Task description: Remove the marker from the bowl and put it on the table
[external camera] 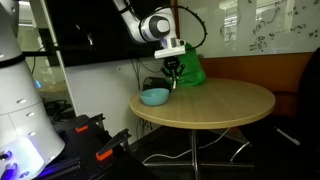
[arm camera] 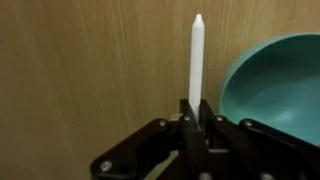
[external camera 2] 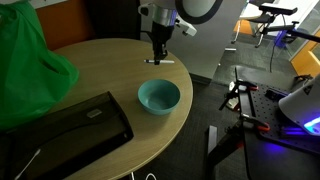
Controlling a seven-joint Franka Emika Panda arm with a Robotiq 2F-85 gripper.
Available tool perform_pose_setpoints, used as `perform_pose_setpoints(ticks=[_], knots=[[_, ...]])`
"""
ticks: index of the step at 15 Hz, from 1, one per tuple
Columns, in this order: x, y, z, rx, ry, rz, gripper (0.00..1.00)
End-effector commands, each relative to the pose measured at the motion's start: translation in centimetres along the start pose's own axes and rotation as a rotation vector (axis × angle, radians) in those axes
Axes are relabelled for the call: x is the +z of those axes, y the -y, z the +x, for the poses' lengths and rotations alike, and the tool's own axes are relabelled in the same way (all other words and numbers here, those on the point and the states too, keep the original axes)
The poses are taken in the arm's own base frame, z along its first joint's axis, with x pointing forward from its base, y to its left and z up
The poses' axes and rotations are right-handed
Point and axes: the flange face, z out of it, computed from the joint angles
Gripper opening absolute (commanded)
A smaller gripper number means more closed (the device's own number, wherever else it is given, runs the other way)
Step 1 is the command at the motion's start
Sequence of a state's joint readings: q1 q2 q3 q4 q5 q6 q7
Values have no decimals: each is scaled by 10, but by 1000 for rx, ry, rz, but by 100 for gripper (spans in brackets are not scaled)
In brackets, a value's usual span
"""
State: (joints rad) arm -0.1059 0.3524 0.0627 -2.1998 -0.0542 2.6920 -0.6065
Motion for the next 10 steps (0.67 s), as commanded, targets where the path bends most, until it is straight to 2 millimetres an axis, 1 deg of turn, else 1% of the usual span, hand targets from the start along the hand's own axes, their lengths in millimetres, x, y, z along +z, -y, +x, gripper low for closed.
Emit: perform_pose_setpoints(ticks=[1,3,5,10], knots=[[23,-25,-7,-70,7,-24,3],[37,-37,-16,-130,33,-60,3],[53,-43,-26,-202,81,-85,3],[86,-50,-42,-285,126,-82,3]])
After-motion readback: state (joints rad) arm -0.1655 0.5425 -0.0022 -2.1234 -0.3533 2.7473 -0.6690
